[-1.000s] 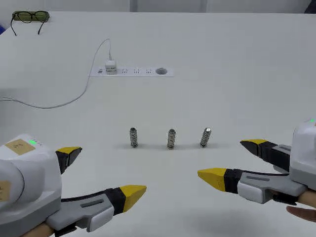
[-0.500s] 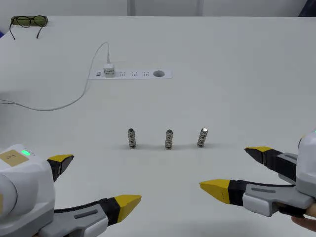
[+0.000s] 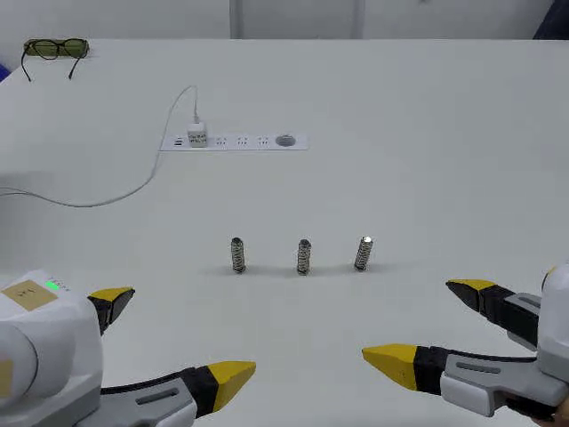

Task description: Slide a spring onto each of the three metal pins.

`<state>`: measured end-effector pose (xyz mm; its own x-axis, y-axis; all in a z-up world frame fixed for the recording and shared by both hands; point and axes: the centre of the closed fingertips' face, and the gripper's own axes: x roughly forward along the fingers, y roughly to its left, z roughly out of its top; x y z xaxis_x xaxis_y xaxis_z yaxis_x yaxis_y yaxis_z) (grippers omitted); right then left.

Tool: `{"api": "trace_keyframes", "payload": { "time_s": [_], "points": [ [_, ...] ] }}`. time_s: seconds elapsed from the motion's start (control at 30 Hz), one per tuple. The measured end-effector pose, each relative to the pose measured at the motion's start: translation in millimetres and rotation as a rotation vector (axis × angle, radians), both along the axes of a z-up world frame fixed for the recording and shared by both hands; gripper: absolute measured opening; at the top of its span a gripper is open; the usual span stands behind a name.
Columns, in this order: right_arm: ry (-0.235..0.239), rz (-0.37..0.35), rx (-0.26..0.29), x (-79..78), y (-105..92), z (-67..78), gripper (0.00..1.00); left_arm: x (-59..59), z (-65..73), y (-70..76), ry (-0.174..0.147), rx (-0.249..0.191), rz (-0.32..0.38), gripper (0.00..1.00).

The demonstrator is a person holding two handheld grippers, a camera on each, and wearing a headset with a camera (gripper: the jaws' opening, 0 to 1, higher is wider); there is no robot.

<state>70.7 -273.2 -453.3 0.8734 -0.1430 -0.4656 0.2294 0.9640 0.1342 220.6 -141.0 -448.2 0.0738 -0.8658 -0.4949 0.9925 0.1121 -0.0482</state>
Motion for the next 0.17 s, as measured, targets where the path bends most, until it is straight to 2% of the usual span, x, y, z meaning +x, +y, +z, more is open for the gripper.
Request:
{"api": "trace_keyframes", "payload": {
  "time_s": [0.17],
  "points": [
    [-0.011,-0.008,-0.002,0.4,-0.3,1.4,0.86,0.0,0.3,0.0,-0.002,0.002,-0.001,0.93]
  ]
}}
